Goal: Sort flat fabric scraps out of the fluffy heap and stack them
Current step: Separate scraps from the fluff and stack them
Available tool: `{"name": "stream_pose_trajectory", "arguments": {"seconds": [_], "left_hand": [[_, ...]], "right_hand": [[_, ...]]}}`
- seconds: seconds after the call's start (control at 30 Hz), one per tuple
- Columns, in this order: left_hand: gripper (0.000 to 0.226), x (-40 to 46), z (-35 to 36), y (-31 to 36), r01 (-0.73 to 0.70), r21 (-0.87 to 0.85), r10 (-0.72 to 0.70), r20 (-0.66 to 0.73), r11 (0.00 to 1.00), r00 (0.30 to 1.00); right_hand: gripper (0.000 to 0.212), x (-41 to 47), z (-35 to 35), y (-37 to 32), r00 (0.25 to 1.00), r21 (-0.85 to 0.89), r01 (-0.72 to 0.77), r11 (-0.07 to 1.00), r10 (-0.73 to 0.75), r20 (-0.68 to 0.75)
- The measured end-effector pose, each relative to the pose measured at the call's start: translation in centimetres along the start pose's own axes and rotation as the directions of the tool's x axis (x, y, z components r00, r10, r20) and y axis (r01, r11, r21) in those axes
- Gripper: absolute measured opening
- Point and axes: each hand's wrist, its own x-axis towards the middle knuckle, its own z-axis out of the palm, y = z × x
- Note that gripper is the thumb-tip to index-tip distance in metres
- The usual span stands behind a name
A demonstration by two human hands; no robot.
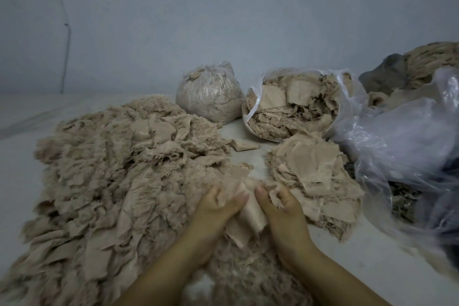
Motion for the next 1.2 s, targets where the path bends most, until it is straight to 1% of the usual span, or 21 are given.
{"name": "stream_pose_trajectory", "arguments": {"seconds": [0.07,0.1,0.17,0.23,0.27,0.33,0.4,0.47,0.53,0.63,0.7,0.77,0.8,0.83,0.9,0.97,1.0,1.03,1.07,1.1,1.2], "left_hand": [[0.02,0.3,0.3,-0.2,-0.077,0.049,0.084,-0.157,0.996,0.984],[0.013,0.4,0.4,0.0,-0.116,0.054,0.125,-0.223,0.992,0.967],[0.023,0.7,0.2,0.5,-0.18,0.129,0.21,-0.281,0.975,0.936],[0.024,0.6,0.0,0.7,-0.218,0.211,0.27,-0.262,0.953,0.927],[0.023,0.3,0.1,0.7,-0.231,0.248,0.287,-0.221,0.941,0.932],[0.022,-0.2,0.4,0.4,-0.259,0.334,0.305,-0.093,0.906,0.948],[0.025,-0.6,0.9,0.1,-0.27,0.385,0.297,-0.011,0.882,0.955],[0.022,-0.5,1.1,0.1,-0.245,0.355,0.287,-0.069,0.902,0.955],[0.022,-0.3,0.8,0.3,-0.193,0.259,0.24,-0.161,0.946,0.957],[0.024,-0.2,1.0,0.5,-0.139,0.169,0.171,-0.196,0.976,0.965],[0.027,0.1,0.7,0.7,-0.121,0.102,0.145,-0.282,0.987,0.948],[0.03,0.5,-0.5,0.9,-0.105,0.059,0.12,-0.364,0.993,0.924],[0.031,0.7,-1.1,1.0,-0.105,0.063,0.121,-0.363,0.992,0.924],[0.032,0.7,-1.5,1.0,-0.12,0.093,0.144,-0.329,0.988,0.933],[0.03,0.3,-1.2,1.0,-0.177,0.176,0.21,-0.196,0.968,0.958],[0.026,0.1,-0.4,0.8,-0.179,0.215,0.194,-0.049,0.96,0.98],[0.029,0.1,-0.3,0.6,-0.162,0.246,0.167,0.001,0.956,0.986],[0.026,0.1,-0.2,0.6,-0.152,0.267,0.155,0.01,0.952,0.988],[0.015,0.1,-0.2,0.6,-0.15,0.242,0.159,-0.018,0.959,0.987],[0.012,0.1,-0.2,0.6,-0.148,0.201,0.164,-0.064,0.968,0.984],[0.022,0.2,0.3,0.8,-0.144,0.069,0.154,-0.17,0.987,0.973]], "right_hand": [[0.02,0.3,-0.1,0.2,0.998,0.061,-0.022,0.998,0.025,-0.053],[0.019,0.4,-0.2,0.2,0.996,0.076,-0.041,0.996,0.047,-0.076],[0.017,0.5,-0.3,0.2,0.994,0.091,-0.079,0.993,0.086,-0.073],[0.022,0.5,-0.5,0.1,0.992,0.151,-0.128,0.98,0.128,0.012],[0.028,0.4,-0.6,-0.1,0.984,0.175,-0.168,0.97,0.155,0.083],[0.038,0.4,-0.8,-0.5,0.959,0.145,-0.234,0.961,0.204,0.199],[0.034,0.3,-0.9,-0.7,0.944,0.111,-0.261,0.959,0.229,0.235],[0.017,0.4,-0.6,-0.9,0.964,0.09,-0.228,0.97,0.212,0.159],[0.026,0.5,-0.4,-0.8,0.986,0.045,-0.16,0.986,0.158,0.053],[0.029,0.6,0.0,-0.9,0.996,0.016,-0.088,0.996,0.088,0.0],[0.027,0.6,-0.1,-1.1,0.995,0.057,-0.081,0.995,0.084,-0.051],[0.025,0.8,-0.8,-1.3,0.991,0.146,-0.097,0.984,0.11,-0.082],[0.024,0.9,-1.1,-1.4,0.99,0.164,-0.113,0.98,0.125,-0.068],[0.023,0.9,-1.3,-1.5,0.99,0.152,-0.127,0.98,0.134,-0.034],[0.023,0.8,-1.2,-1.5,0.989,0.093,-0.142,0.985,0.138,0.057],[0.017,0.5,-0.9,-1.5,0.981,0.063,-0.14,0.988,0.13,0.143],[0.014,0.3,-0.8,-1.6,0.976,0.065,-0.136,0.989,0.123,0.178],[0.013,0.2,-0.8,-1.6,0.973,0.069,-0.13,0.989,0.114,0.199],[0.013,0.2,-0.8,-1.6,0.974,0.068,-0.125,0.99,0.109,0.2],[0.014,0.3,-0.9,-1.5,0.977,0.06,-0.121,0.991,0.108,0.183],[0.021,0.5,-0.7,-1.4,0.987,0.065,-0.1,0.993,0.091,0.13]]}}
